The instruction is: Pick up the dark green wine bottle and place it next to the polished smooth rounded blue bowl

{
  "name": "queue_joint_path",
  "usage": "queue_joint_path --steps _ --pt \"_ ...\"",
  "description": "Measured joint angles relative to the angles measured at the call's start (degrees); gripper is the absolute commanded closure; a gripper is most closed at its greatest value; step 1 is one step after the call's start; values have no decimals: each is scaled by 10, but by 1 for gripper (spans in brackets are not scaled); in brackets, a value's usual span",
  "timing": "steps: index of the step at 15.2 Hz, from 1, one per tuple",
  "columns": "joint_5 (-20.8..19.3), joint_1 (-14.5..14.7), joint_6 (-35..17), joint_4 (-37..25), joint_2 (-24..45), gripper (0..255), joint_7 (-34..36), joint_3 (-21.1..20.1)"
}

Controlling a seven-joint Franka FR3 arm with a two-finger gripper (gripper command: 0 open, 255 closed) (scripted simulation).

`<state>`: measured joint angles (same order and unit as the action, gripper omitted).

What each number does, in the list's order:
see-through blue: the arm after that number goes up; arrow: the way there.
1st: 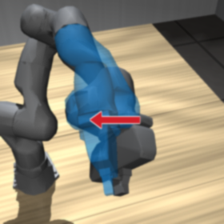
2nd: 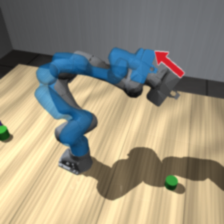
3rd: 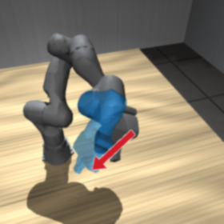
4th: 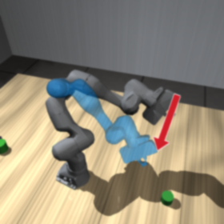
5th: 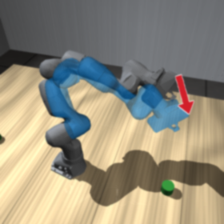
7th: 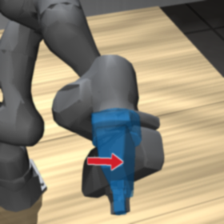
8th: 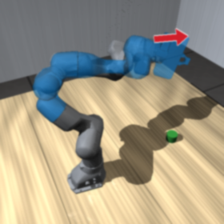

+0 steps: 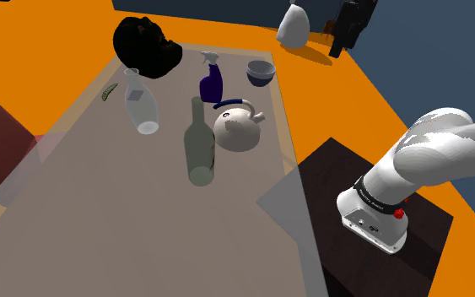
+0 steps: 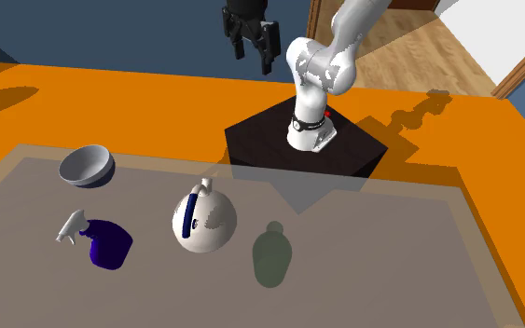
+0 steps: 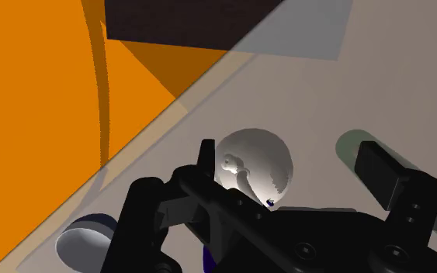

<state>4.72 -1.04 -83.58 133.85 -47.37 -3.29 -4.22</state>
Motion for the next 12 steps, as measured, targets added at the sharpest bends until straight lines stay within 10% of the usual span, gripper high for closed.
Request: queue_joint_path --steps 12 --pt "72 21 -137 -6 99 0 118 -118"
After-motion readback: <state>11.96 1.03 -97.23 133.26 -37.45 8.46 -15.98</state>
